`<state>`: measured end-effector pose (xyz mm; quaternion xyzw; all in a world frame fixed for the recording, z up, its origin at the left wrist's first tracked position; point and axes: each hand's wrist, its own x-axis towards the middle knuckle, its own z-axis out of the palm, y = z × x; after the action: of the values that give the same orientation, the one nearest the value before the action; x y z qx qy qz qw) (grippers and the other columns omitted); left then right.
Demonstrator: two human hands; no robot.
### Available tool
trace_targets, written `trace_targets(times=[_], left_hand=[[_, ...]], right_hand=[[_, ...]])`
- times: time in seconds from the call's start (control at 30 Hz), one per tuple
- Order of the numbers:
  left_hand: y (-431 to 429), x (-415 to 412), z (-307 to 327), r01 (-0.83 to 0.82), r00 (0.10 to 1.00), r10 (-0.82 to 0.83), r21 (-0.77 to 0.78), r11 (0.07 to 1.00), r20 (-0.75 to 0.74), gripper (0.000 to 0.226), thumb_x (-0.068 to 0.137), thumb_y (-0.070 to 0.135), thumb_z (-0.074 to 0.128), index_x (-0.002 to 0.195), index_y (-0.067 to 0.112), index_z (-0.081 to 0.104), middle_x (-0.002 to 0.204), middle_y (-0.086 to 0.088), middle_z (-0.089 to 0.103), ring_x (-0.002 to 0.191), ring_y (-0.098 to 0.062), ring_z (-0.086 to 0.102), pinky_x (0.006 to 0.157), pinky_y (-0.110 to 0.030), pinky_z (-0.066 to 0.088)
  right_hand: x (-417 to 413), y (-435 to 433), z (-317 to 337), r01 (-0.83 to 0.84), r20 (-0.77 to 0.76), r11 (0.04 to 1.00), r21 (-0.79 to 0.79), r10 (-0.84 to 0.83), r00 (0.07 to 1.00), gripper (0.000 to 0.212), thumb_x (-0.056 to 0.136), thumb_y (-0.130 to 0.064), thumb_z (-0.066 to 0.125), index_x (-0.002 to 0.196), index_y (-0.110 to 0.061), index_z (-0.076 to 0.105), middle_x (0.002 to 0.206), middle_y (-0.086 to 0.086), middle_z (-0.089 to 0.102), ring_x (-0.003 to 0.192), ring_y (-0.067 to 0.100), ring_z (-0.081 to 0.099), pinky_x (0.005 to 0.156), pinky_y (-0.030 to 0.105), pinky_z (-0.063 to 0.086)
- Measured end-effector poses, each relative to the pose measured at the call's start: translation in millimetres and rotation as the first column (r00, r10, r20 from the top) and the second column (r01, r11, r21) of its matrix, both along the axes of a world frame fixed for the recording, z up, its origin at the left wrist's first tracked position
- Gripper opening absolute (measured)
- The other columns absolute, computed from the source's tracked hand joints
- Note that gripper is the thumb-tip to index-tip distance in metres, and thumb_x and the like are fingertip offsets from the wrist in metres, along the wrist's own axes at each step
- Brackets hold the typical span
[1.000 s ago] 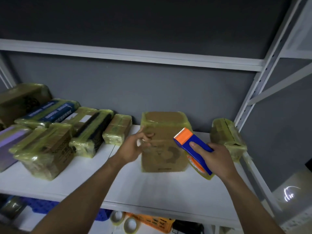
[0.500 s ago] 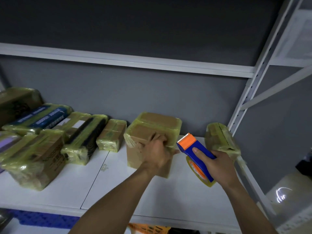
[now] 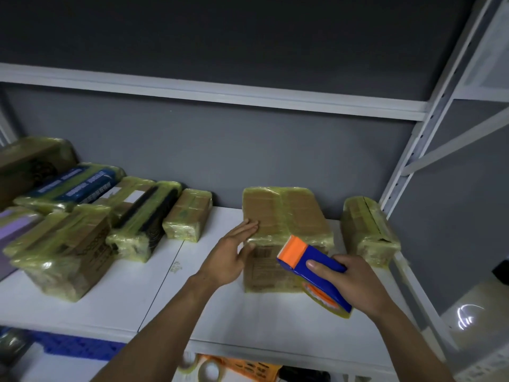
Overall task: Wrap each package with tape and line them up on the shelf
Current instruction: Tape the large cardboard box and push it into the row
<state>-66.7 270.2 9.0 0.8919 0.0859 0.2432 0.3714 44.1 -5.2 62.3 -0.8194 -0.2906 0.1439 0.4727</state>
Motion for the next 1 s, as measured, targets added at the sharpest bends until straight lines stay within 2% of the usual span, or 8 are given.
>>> trace_targets(times=[0.17,0.27,0.37,0.43,0.5,0.67,0.77,1.0], left_hand=[[0,-19,-2,-0.167,0.986,0.167,-0.021,0.986,0.023,0.05,0.104,0.013,0.055,0.149,0.031,0.049,0.157,0.021,0.038,0.152,-0.003,0.02,0.125,-0.048,0.02],[-30,-27,6,-0.317,0.933,0.308,0.019,0.948,0.185,0.048,0.093,0.011,0.069,0.135,0.033,0.063,0.146,0.018,0.051,0.142,-0.013,0.038,0.115,-0.038,0.029],[-55,-35,22,-0.235,0.93,0.309,-0.326,0.916,0.199,0.014,0.092,0.022,0.074,0.101,0.033,0.077,0.108,0.016,0.071,0.105,-0.006,0.063,0.088,-0.014,0.045],[-60,-41,33,-0.15,0.985,0.173,-0.626,0.765,-0.025,0.008,0.094,0.034,0.071,0.098,0.035,0.078,0.1,0.011,0.076,0.093,-0.003,0.07,0.076,-0.016,0.05],[-62,-48,37,-0.124,0.984,-0.012,-0.722,0.681,-0.18,0.014,0.096,0.041,0.067,0.103,0.036,0.077,0.1,0.009,0.077,0.092,-0.003,0.071,0.075,-0.024,0.05],[-61,-56,35,-0.076,0.987,-0.063,-0.776,0.627,-0.148,0.023,0.098,0.013,0.064,0.096,0.029,0.08,0.095,0.005,0.077,0.083,-0.002,0.068,0.068,-0.022,0.05],[-59,-56,33,-0.098,0.991,-0.016,-0.784,0.613,-0.136,0.017,0.096,0.017,0.068,0.092,0.027,0.081,0.089,0.003,0.077,0.078,-0.002,0.066,0.064,-0.018,0.05],[-44,-56,35,-0.149,0.989,0.11,-0.657,0.739,-0.1,0.019,0.093,0.014,0.073,0.079,0.024,0.081,0.079,0.005,0.078,0.069,0.003,0.068,0.056,-0.007,0.045]], right_hand=[[-12,9,-2,-0.077,-0.044,0.997,-0.008,0.077,0.996,0.031,0.077,-0.059,0.079,0.068,-0.031,0.073,0.07,0.0,0.075,0.065,0.016,0.074,0.06,0.024,0.054],[-15,13,-3,-0.1,-0.037,0.995,-0.025,0.099,0.994,0.04,0.079,-0.057,0.08,0.072,-0.019,0.073,0.071,0.002,0.075,0.066,0.019,0.074,0.066,0.034,0.055],[-16,15,-4,-0.14,-0.045,0.99,-0.03,0.138,0.989,0.042,0.08,-0.058,0.081,0.076,-0.017,0.074,0.073,0.002,0.075,0.068,0.019,0.074,0.066,0.035,0.054],[-17,14,-3,-0.163,-0.06,0.987,-0.013,0.162,0.985,0.046,0.077,-0.062,0.081,0.076,-0.017,0.073,0.073,0.004,0.075,0.068,0.02,0.074,0.065,0.033,0.053],[-18,13,-1,-0.171,-0.067,0.985,-0.004,0.17,0.983,0.049,0.069,-0.069,0.079,0.073,-0.02,0.072,0.07,0.004,0.073,0.065,0.019,0.072,0.06,0.026,0.051],[-21,14,-2,-0.198,-0.051,0.98,0.012,0.198,0.979,0.042,0.068,-0.07,0.077,0.072,-0.029,0.072,0.069,0.0,0.073,0.063,0.013,0.071,0.055,0.016,0.046],[-23,16,-2,-0.198,-0.04,0.98,0.012,0.198,0.979,0.04,0.068,-0.069,0.077,0.07,-0.03,0.071,0.067,-0.002,0.071,0.061,0.011,0.07,0.054,0.014,0.044],[-28,21,3,-0.201,-0.014,0.979,-0.035,0.201,0.979,0.023,0.079,-0.056,0.083,0.07,-0.038,0.072,0.068,-0.006,0.073,0.063,0.008,0.071,0.055,0.014,0.046]])
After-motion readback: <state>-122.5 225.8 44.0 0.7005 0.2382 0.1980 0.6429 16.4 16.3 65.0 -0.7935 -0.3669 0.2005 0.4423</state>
